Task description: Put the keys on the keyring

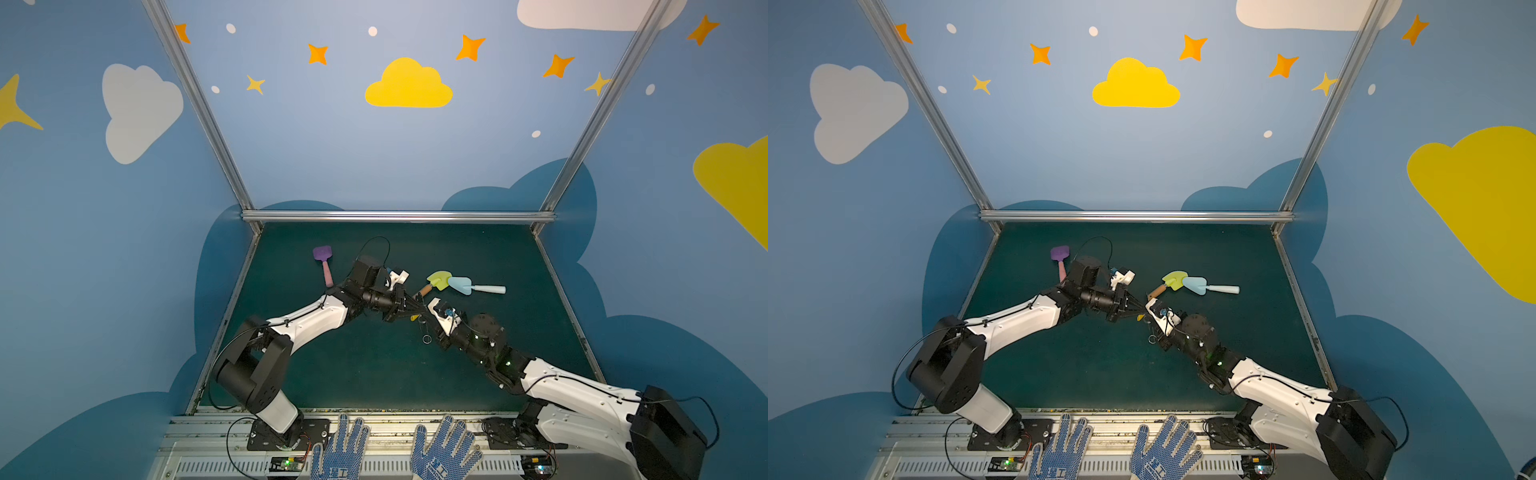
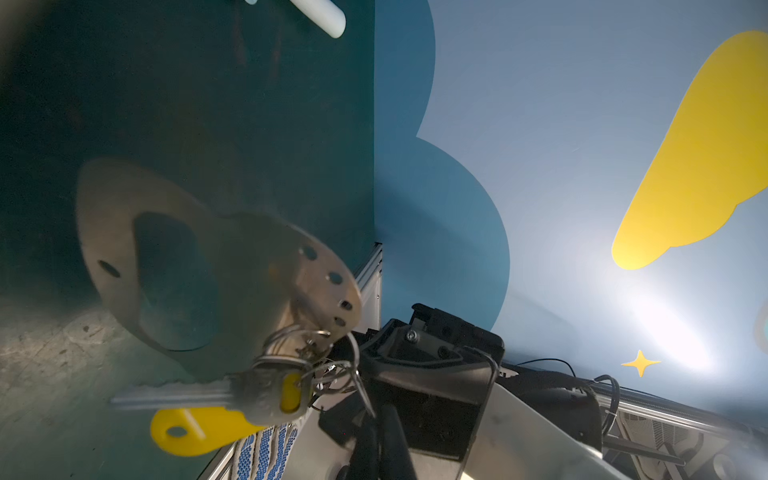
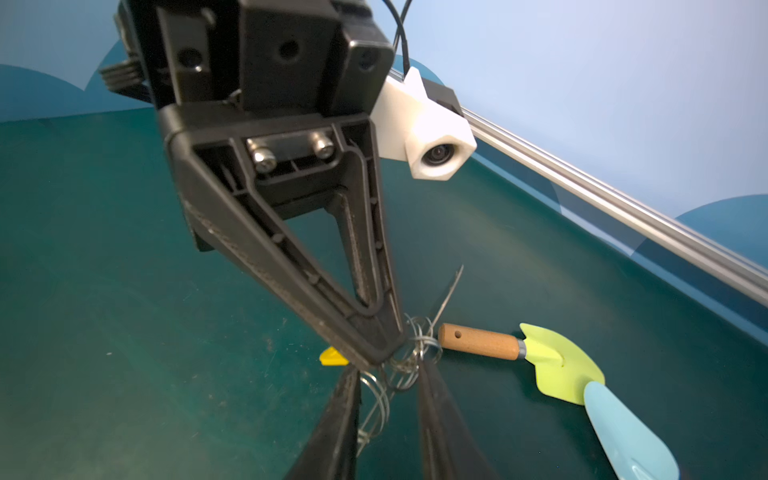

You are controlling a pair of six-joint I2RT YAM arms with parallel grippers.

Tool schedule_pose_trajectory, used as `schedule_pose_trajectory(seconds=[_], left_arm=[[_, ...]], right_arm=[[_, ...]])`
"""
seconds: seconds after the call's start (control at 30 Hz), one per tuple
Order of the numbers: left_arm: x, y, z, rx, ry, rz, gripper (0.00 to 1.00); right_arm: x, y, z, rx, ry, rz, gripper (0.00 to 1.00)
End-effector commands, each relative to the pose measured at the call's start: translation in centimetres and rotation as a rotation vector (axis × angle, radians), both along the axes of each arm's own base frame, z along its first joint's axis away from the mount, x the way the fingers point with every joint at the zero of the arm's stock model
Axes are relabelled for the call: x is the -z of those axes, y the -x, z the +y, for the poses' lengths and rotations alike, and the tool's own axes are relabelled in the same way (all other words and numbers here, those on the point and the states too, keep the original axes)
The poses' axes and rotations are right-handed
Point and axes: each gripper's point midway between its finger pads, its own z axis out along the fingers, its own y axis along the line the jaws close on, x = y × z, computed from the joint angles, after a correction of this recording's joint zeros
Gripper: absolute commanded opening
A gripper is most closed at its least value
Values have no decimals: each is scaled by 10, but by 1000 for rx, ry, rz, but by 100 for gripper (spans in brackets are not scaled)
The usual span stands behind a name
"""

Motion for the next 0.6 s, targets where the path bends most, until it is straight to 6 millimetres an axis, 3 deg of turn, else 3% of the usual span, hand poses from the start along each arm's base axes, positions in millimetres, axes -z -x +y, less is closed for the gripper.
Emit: schedule_pose_trajectory(seconds=[0.0,0.33,0.43,0.47,0.57], left_arm=[[-6,0,-3,24,25,-20,4],[-5,-2,-1,12,15,-23,4],[-1,-6,2,-2,5,-16,4],[-1,-7,3,-7,2,-15,6],[0,-12,10,-40,-11,-25,24]], right_arm=[[-26,-11,3,46,-23,-79,26],[-18,-13,1,74,39,-44,1],[-16,-11,-2,86,60,5,0],[-15,-10,-3,86,67,24,0],[-8,-7,-8,110,93,134,0]])
